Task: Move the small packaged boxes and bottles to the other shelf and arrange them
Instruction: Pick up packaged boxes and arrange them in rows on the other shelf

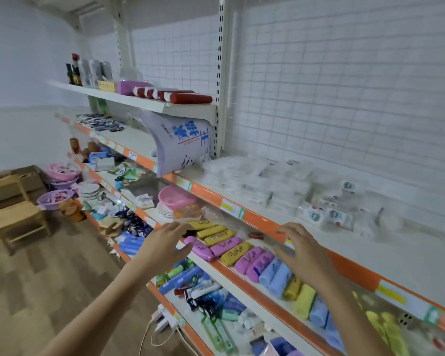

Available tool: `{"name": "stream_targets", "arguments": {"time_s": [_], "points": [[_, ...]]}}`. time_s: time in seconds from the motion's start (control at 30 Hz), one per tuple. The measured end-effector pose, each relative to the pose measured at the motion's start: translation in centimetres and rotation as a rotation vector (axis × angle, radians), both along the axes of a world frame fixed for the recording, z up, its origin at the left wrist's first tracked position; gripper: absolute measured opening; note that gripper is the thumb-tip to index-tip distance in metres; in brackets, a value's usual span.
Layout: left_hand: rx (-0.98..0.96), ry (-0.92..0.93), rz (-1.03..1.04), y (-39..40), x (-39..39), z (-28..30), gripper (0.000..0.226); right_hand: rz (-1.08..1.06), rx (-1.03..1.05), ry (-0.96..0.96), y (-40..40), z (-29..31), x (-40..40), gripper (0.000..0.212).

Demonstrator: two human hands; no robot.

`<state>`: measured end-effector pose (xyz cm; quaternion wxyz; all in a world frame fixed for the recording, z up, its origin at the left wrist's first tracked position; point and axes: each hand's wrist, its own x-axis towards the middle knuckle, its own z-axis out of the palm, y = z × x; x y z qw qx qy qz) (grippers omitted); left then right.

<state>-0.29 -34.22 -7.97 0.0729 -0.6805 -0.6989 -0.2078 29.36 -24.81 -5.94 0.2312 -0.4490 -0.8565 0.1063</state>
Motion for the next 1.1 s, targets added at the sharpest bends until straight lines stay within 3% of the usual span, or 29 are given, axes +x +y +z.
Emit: {"name": "stream_targets", "arguments": {"time_s": [0.27, 0.6, 0.73, 0.93, 1.1], "points": [[0.098, -0.094, -0.137, 13.5, -0.9, 2.7, 0.040, -0.138, 0.100, 0.015, 11.1, 3.4, 0.1, 0.036], [0.123, -0.042, -0.209, 32.7, -1.7, 8.5, 0.041, -0.146, 0.128, 0.069, 26.2, 7.2, -2.1, 0.035], [0.031, -0.002, -0.241, 38.4, -2.9, 9.2, 0.040, -0.114, 0.058, -0.079, 30.9, 7.5, -4.6, 0.038], [-0.206, -0.053, -0.338, 46.7, -4.9, 8.5, 0.036, -0.126, -0.045, -0.487, 36.1, 7.6, -7.9, 0.048], [-0.449, 0.004, -0.525, 51.1, -5.2, 7.9, 0.039, -0.231, -0.176, -0.628, 38.6, 7.4, -9.4, 0.055]]}}
